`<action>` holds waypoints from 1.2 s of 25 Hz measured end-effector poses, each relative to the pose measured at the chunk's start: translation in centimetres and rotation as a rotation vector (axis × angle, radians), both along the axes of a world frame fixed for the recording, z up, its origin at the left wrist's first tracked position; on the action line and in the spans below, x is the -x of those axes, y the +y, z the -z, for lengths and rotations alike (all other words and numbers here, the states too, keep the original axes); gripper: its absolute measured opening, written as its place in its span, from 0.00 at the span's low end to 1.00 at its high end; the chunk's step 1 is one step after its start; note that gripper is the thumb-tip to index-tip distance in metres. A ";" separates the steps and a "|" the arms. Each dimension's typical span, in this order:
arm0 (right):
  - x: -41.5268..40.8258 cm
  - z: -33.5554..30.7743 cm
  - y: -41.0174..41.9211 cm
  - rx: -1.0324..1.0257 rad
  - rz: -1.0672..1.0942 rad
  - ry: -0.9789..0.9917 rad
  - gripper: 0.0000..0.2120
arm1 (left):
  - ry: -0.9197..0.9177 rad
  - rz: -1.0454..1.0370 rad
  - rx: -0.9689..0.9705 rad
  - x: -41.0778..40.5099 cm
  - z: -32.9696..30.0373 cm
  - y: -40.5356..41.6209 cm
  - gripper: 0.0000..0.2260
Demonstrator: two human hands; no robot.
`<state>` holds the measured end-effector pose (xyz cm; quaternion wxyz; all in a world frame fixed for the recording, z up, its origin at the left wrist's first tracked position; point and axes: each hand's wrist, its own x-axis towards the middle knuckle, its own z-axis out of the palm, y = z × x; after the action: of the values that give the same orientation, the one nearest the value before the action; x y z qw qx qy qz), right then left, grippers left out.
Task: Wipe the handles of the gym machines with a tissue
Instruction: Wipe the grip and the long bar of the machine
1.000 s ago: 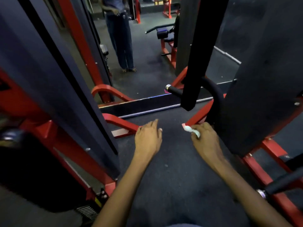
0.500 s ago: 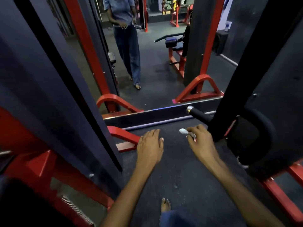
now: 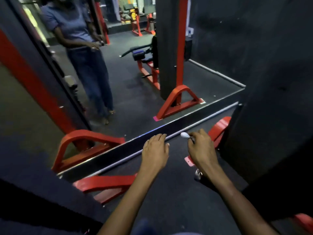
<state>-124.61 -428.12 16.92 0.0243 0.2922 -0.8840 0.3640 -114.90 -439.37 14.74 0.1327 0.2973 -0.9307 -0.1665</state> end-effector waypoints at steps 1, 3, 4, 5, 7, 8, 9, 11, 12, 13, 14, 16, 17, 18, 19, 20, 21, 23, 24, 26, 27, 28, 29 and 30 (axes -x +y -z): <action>0.8 0.2 -0.6 -0.026 0.044 0.004 0.13 | -0.003 0.065 -0.006 1.9 0.2 -1.2 0.19; 2.5 1.0 -1.7 -0.078 0.147 0.008 0.13 | -0.006 0.217 0.002 5.7 0.7 -3.3 0.18; 3.4 1.3 -2.1 -0.091 0.211 0.003 0.13 | -0.004 0.290 0.014 7.3 1.1 -4.2 0.18; 4.2 1.5 -2.4 -0.102 0.282 -0.002 0.13 | -0.007 0.360 0.018 8.7 1.4 -4.9 0.17; 5.5 1.5 -3.1 -0.150 0.440 -0.019 0.12 | -0.033 0.520 0.029 11.6 1.8 -6.7 0.18; 5.9 1.3 -3.6 -0.181 0.499 -0.029 0.12 | -0.037 0.589 0.046 12.8 1.9 -7.5 0.18; 6.1 1.0 -4.0 -0.205 0.550 -0.043 0.12 | -0.036 0.652 0.054 14.0 2.1 -8.3 0.18; 6.2 0.3 -4.5 -0.227 0.659 -0.057 0.12 | -0.015 0.784 0.051 16.1 2.2 -8.9 0.17; 6.1 0.1 -4.5 -0.231 0.704 -0.058 0.12 | -0.008 0.836 0.047 16.9 2.1 -8.9 0.17; 6.0 0.0 -4.4 -0.236 0.742 -0.066 0.12 | -0.005 0.876 0.042 17.6 2.1 -8.8 0.18; 5.8 -0.2 -4.3 -0.245 0.786 -0.080 0.12 | -0.001 0.924 0.030 18.4 2.1 -8.5 0.18; 5.4 -0.3 -3.9 -0.262 0.871 -0.106 0.11 | 0.024 1.026 0.009 19.6 2.3 -7.6 0.18; 5.3 -0.2 -3.4 -0.269 0.917 -0.114 0.10 | 0.036 1.079 0.000 20.1 2.5 -6.9 0.18; 5.3 0.0 -2.9 -0.274 0.968 -0.122 0.10 | 0.040 1.131 -0.007 20.7 2.6 -6.2 0.18; 5.2 0.2 -2.4 -0.282 1.015 -0.134 0.10 | 0.041 1.178 -0.007 21.3 2.7 -5.3 0.18; 5.2 0.4 -1.8 -0.282 1.049 -0.139 0.11 | 0.044 1.223 -0.004 21.9 3.0 -4.5 0.18; 5.2 0.5 -1.3 -0.272 1.071 -0.138 0.11 | 0.049 1.263 -0.001 22.4 3.1 -3.6 0.18; 5.4 1.0 -0.1 -0.245 1.135 -0.134 0.12 | 0.061 1.349 0.008 23.3 3.5 -1.9 0.18; 5.4 1.2 0.4 -0.235 1.183 -0.137 0.11 | 0.062 1.392 0.012 23.6 3.8 -1.1 0.18; 5.2 1.2 1.0 -0.197 1.271 -0.141 0.11 | 0.049 1.476 0.007 24.4 4.1 0.6 0.17; 4.8 1.0 1.1 -0.174 1.312 -0.130 0.11 | 0.042 1.524 -0.001 24.7 4.1 1.5 0.17; 4.3 0.9 1.3 -0.160 1.355 -0.103 0.12 | 0.047 1.584 -0.008 25.1 4.1 2.7 0.17; 3.7 0.6 1.4 -0.146 1.391 -0.076 0.12 | 0.063 1.643 -0.016 25.4 3.9 4.0 0.18; 3.2 0.5 1.6 -0.128 1.427 -0.050 0.13 | 0.081 1.702 -0.031 25.8 3.6 5.2 0.19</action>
<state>-127.80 -426.52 16.42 0.2189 -0.3649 -0.8794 0.2133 -140.69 -434.12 11.12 -0.0085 -0.5082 -0.8291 -0.2329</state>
